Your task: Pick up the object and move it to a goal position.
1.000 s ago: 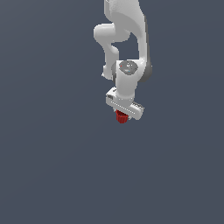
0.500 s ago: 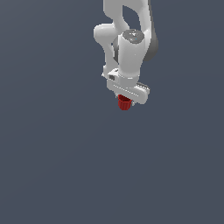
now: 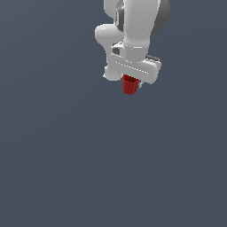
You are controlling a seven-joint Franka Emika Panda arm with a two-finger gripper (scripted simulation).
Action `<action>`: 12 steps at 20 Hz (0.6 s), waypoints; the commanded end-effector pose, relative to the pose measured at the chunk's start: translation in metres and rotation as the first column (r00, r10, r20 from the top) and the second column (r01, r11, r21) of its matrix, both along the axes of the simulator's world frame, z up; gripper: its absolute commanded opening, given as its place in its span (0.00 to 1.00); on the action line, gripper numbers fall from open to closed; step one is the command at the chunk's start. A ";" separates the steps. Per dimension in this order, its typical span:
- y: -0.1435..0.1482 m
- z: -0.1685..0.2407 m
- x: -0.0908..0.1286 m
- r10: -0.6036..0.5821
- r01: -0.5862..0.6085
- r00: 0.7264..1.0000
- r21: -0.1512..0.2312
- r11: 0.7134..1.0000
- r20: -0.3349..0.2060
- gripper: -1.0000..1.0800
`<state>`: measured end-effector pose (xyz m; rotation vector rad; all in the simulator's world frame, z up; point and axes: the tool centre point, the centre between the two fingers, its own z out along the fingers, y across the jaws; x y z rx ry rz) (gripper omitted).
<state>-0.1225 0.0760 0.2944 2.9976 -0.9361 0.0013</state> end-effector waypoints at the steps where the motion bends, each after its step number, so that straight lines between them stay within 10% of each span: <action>1: 0.002 0.022 -0.005 0.000 0.000 1.000 0.000 1.000 0.000 0.00; 12: 0.008 0.075 -0.013 0.000 0.000 1.000 0.001 1.000 0.000 0.00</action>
